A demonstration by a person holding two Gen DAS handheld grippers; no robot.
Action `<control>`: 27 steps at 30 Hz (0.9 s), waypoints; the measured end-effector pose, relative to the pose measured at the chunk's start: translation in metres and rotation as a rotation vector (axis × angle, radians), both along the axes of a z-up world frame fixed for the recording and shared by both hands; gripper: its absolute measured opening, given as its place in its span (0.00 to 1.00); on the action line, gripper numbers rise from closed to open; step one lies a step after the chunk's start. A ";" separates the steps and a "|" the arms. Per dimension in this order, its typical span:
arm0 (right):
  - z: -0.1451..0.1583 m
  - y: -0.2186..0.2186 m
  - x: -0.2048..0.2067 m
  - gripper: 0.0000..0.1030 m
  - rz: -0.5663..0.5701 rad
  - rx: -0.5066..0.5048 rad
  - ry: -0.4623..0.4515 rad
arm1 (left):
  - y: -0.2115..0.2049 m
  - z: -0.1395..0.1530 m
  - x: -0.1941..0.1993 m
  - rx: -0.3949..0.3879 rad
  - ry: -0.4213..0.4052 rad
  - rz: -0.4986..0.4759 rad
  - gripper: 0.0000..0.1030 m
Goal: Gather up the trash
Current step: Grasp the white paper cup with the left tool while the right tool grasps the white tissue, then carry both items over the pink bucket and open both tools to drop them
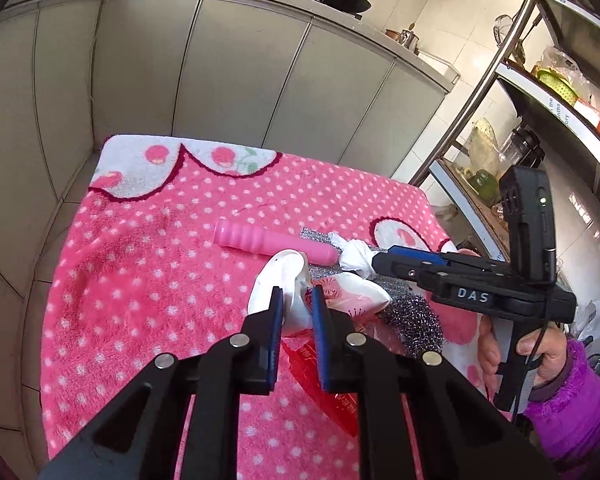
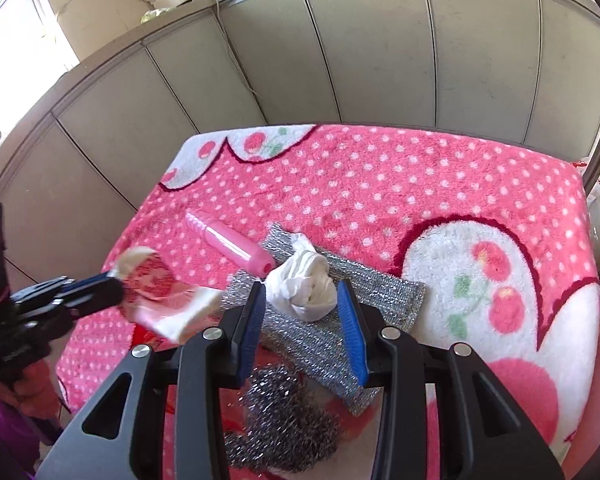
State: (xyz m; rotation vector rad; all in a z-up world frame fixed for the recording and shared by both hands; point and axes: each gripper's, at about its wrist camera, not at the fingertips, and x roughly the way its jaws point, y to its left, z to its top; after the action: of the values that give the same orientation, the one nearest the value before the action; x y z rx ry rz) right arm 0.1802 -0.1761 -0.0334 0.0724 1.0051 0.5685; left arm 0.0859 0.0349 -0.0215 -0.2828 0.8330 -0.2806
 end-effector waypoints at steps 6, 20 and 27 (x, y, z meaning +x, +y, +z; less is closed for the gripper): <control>-0.009 0.001 0.005 0.32 0.006 -0.009 0.019 | 0.009 0.010 -0.014 -0.021 -0.019 0.029 0.13; 0.027 -0.026 -0.024 0.14 -0.031 0.069 -0.083 | 0.009 0.030 -0.034 -0.027 -0.060 0.064 0.13; 0.047 -0.062 -0.055 0.14 -0.101 0.127 -0.111 | -0.012 0.049 -0.045 0.001 -0.113 0.048 0.13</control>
State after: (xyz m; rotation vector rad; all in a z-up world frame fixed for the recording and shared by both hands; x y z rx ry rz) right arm 0.1251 -0.2378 0.0132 0.2012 0.8522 0.5378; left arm 0.0408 0.0226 0.0271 -0.2830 0.7134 -0.2489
